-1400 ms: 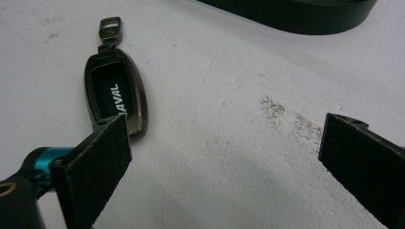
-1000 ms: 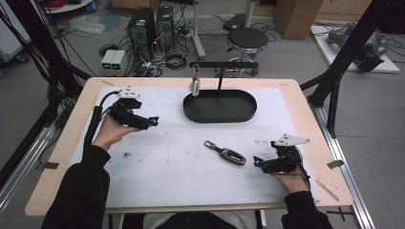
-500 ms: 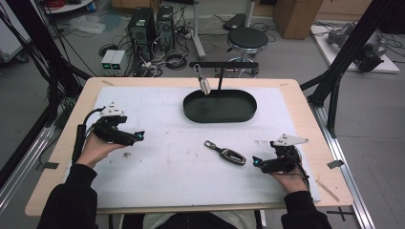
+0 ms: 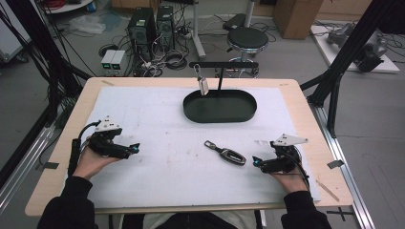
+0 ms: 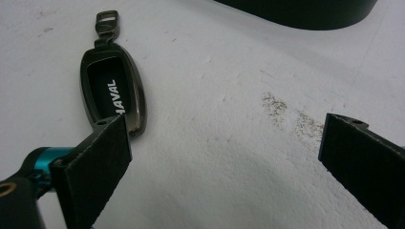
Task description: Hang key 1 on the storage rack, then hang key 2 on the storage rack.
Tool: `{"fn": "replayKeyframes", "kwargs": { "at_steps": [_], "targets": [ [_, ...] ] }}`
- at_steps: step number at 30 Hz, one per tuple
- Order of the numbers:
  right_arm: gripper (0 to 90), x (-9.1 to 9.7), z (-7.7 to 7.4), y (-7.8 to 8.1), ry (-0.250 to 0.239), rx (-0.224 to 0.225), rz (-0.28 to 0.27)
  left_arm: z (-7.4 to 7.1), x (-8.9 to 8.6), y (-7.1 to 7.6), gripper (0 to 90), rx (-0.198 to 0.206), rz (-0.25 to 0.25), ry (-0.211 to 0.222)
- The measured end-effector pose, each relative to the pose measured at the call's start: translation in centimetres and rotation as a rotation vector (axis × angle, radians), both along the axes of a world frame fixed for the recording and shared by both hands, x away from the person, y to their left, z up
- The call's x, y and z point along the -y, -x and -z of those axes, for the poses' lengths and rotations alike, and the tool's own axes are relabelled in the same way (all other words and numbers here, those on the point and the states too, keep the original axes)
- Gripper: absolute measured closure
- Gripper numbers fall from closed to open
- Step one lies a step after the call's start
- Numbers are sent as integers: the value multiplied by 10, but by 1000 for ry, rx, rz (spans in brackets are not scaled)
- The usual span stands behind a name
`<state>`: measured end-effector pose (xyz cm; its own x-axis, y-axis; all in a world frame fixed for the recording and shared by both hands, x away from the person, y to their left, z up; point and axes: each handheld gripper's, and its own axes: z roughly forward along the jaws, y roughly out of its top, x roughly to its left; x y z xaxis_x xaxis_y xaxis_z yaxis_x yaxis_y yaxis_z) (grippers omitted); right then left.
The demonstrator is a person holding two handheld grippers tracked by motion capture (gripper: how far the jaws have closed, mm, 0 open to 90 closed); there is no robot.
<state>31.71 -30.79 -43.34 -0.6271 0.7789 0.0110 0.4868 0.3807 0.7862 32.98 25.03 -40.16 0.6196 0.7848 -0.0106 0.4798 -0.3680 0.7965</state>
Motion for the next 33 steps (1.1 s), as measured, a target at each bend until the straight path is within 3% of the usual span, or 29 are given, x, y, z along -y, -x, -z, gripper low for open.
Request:
{"fn": "replayKeyframes", "kwargs": {
  "at_steps": [4,9,14,22,27,33],
  "targets": [
    [32,0,0,0,3,-1,1,4,-6,11,66,21,-17,11],
    [32,-2,1,-1,5,-4,-4,18,-12,24,66,3,-27,26],
    [32,-7,2,-3,19,-23,-19,31,-13,30,66,-23,-30,10],
    [32,-14,-7,-7,-10,-22,-53,33,-18,38,66,-11,-40,34],
    [32,-25,-13,-16,-4,-16,-80,34,-23,42,66,-6,-52,52],
    [32,-38,-16,-22,12,-27,-110,35,-26,46,66,-9,-50,40]
  ]
}}
